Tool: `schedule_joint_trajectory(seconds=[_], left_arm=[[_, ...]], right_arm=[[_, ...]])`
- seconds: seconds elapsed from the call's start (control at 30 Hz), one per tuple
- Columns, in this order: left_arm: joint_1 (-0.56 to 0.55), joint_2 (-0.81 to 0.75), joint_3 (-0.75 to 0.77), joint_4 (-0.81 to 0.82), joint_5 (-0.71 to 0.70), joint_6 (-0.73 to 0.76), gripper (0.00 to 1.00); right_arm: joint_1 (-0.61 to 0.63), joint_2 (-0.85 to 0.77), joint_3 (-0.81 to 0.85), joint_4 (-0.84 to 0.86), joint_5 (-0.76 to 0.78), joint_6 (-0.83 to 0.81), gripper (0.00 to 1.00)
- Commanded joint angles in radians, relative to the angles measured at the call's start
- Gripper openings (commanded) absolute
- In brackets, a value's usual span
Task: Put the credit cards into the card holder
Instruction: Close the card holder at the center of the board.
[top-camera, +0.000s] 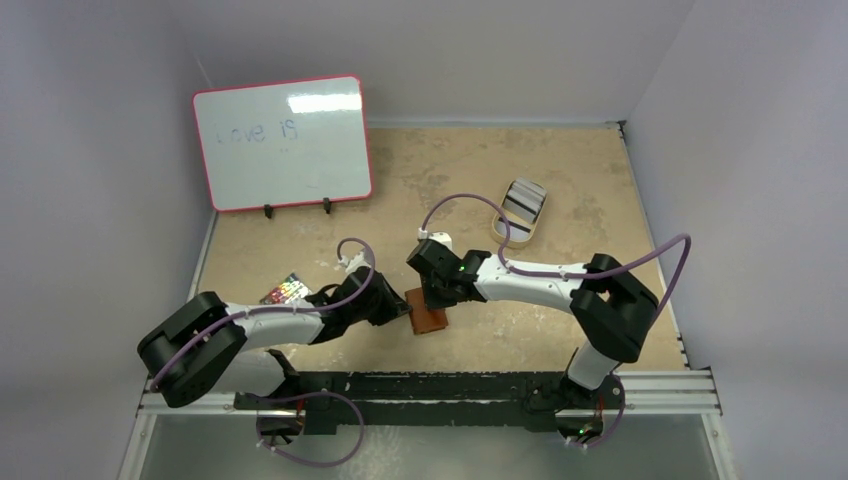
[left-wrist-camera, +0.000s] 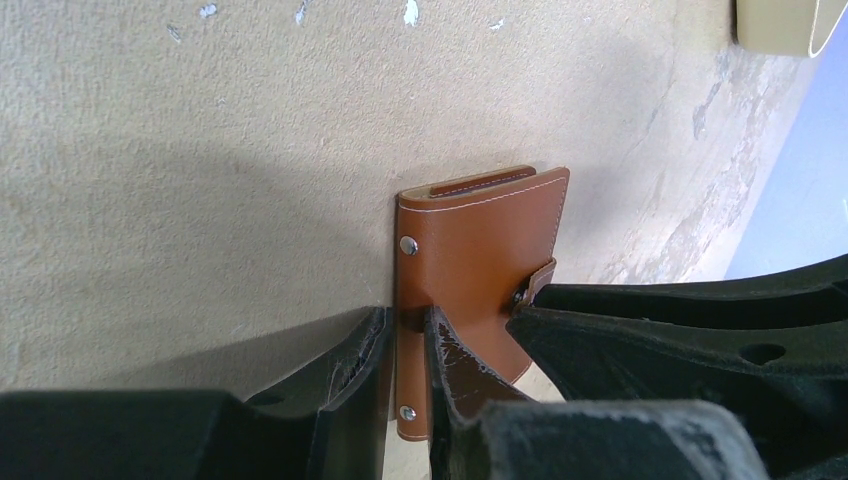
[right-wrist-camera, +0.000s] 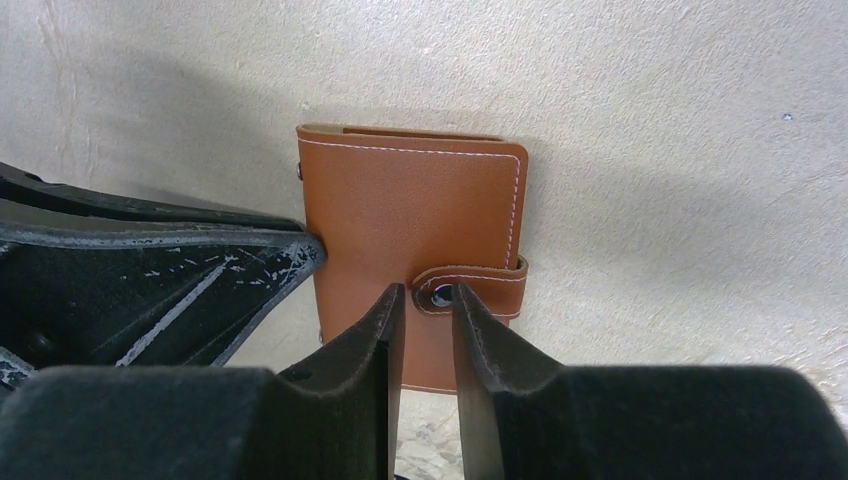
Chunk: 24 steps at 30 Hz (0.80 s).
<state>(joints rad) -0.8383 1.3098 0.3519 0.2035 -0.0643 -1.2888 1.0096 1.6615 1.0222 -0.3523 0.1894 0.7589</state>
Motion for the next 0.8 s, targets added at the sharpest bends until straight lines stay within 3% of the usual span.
schedule_joint_trajectory(seconds=[0.0,0.43,0.77], left_arm=[[0.001,0.009,0.04,0.025,-0.015,0.031,0.17],[0.001,0.012,0.035,0.03,-0.019,0.032,0.17],[0.001,0.02,0.041,0.028,-0.015,0.038,0.17]], right_arm=[[0.008,-0.033,-0.001,0.009,-0.01,0.001,0.26],[0.009,-0.013,0.004,0.023,-0.026,-0.025,0.14],[0.01,0.025,0.012,-0.002,-0.036,-0.028,0.12]])
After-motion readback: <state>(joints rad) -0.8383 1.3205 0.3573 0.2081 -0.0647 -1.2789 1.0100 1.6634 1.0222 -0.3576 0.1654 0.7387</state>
